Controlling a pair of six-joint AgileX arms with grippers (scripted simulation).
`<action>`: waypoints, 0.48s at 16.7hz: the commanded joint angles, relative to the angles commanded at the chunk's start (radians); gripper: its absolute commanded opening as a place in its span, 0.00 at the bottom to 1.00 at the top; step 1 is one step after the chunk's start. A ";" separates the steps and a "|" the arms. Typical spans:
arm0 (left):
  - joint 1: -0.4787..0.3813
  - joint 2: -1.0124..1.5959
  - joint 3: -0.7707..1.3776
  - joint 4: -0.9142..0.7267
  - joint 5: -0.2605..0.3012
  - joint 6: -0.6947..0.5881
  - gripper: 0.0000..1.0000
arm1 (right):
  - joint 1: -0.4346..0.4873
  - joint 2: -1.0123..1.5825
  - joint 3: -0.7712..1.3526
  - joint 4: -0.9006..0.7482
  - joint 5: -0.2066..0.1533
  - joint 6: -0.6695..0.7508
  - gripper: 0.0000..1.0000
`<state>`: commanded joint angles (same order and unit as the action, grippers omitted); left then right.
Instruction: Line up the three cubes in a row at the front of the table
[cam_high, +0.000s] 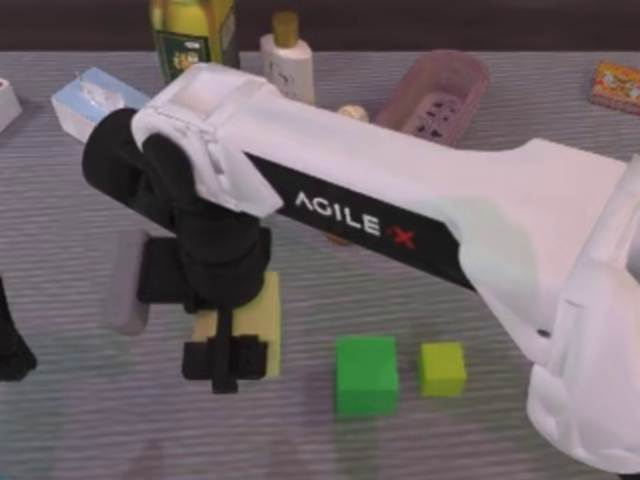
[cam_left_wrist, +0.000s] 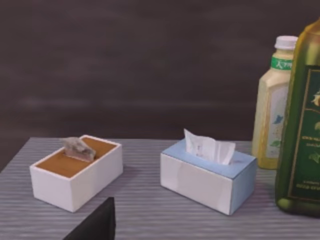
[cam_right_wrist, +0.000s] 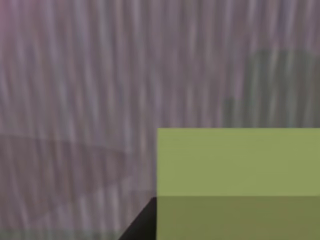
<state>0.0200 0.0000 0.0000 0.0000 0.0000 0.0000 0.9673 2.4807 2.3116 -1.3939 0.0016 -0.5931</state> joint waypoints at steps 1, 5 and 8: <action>0.000 0.000 0.000 0.000 0.000 0.000 1.00 | 0.000 0.000 -0.012 0.013 0.000 0.000 0.00; 0.000 0.000 0.000 0.000 0.000 0.000 1.00 | 0.000 0.006 -0.121 0.127 0.000 0.000 0.00; 0.000 0.000 0.000 0.000 0.000 0.000 1.00 | 0.001 0.013 -0.214 0.225 0.001 -0.001 0.00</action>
<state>0.0200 0.0000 0.0000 0.0000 0.0000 0.0000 0.9687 2.4934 2.0979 -1.1691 0.0026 -0.5941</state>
